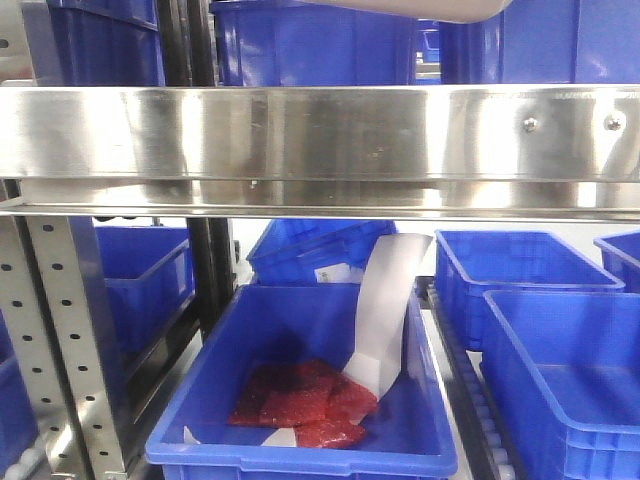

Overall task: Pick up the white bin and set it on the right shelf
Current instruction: 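Push the held pink bin forward onto the upper roller shelf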

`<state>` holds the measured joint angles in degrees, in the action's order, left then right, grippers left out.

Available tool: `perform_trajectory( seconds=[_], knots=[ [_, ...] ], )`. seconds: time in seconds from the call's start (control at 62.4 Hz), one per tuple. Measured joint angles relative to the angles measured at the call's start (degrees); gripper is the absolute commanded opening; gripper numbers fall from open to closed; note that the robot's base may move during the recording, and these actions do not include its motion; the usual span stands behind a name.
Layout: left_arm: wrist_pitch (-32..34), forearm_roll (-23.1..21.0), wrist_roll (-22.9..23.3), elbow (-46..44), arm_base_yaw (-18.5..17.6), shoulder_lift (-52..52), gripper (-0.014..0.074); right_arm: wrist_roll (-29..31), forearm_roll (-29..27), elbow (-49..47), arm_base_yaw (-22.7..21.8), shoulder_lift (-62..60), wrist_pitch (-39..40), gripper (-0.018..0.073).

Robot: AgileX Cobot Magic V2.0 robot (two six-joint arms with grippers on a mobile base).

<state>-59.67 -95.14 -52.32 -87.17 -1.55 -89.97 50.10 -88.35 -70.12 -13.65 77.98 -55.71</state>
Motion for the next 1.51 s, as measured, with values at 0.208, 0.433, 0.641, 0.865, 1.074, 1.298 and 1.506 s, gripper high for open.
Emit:
perform_trajectory(
  seconds=[0.208,0.433,0.641,0.865,1.074,1.298,1.506],
  knots=[
    [0.0,-0.2,0.0,0.0,-0.1,0.0,-0.0126,0.0,0.0,0.0,0.0,0.0,0.1,0.0052],
    [0.0,-1.3,1.9,0.0,-0.1,0.0,-0.0125,-3.2,-1.2,0.0,0.0,0.0,1.0,0.0052],
    [3.9,-1.3,5.7,0.0,-0.9,-0.1,-0.0125,-8.1,-4.6,0.0,0.2,1.2,1.9,0.0059],
    [9.2,1.7,6.1,0.0,-1.7,-2.1,-0.0125,-8.8,-6.4,0.0,0.9,7.2,0.8,0.0059],
    [10.6,2.8,5.8,0.0,-1.9,-6.2,-0.0124,-7.2,-7.2,0.0,1.8,12.1,0.2,0.0057],
    [12.1,2.6,4.9,0.0,-1.9,-9.6,0.0089,-5.3,-8.8,-2.0,3.5,15.8,1.7,0.0192],
    [12.9,4.2,1.7,0.0,-2.1,-10.4,0.0440,-4.7,-9.2,-5.0,4.3,17.1,0.5,0.0619]
  ],
)
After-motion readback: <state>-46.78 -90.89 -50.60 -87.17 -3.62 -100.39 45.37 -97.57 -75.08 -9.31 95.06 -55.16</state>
